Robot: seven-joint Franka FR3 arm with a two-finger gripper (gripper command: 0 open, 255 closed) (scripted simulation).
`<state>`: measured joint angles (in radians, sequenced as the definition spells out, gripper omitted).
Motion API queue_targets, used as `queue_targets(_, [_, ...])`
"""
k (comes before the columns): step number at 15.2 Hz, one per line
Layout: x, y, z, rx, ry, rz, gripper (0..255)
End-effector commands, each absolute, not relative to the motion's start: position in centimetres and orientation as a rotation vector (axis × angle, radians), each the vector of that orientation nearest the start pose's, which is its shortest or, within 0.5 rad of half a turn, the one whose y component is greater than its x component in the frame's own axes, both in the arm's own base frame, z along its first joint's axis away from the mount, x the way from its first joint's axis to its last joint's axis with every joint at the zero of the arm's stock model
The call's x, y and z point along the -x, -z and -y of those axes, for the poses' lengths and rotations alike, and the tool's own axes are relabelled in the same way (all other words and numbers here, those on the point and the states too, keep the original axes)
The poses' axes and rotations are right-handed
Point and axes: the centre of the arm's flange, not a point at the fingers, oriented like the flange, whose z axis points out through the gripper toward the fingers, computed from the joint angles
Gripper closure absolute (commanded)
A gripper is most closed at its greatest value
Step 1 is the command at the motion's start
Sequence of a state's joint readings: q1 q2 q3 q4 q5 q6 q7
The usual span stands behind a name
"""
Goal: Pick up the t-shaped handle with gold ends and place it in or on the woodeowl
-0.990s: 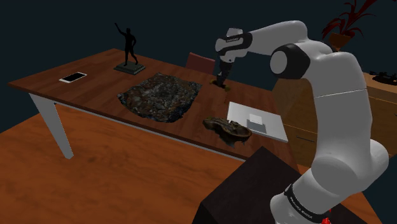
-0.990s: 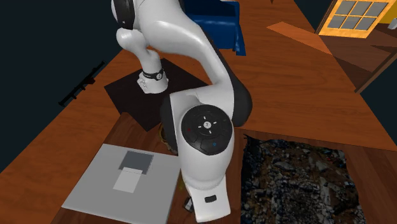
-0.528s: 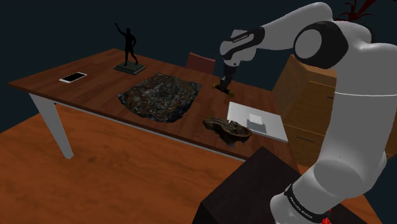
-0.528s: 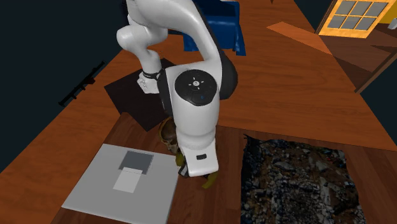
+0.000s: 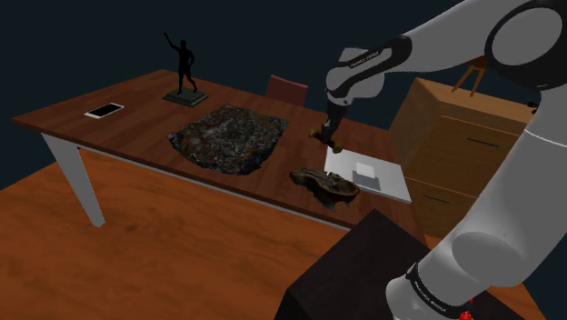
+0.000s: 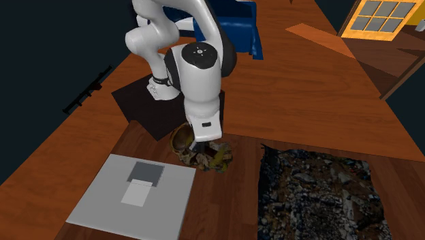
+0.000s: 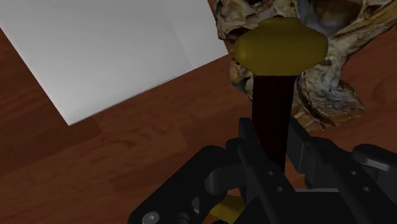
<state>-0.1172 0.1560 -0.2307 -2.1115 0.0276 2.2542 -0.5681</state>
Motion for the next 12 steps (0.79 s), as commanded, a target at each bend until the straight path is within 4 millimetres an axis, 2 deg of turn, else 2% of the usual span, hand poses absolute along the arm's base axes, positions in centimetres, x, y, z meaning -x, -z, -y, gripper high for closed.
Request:
queue_targets(1, [-51.0, -34.5, 17.5, 3.134, -0.023, 0.323, 255])
queue_targets(5, [-46.8, -34.7, 14.6, 3.134, -0.023, 0.323, 255])
queue_targets(12, [-46.8, -31.0, 14.6, 3.134, -0.023, 0.323, 255])
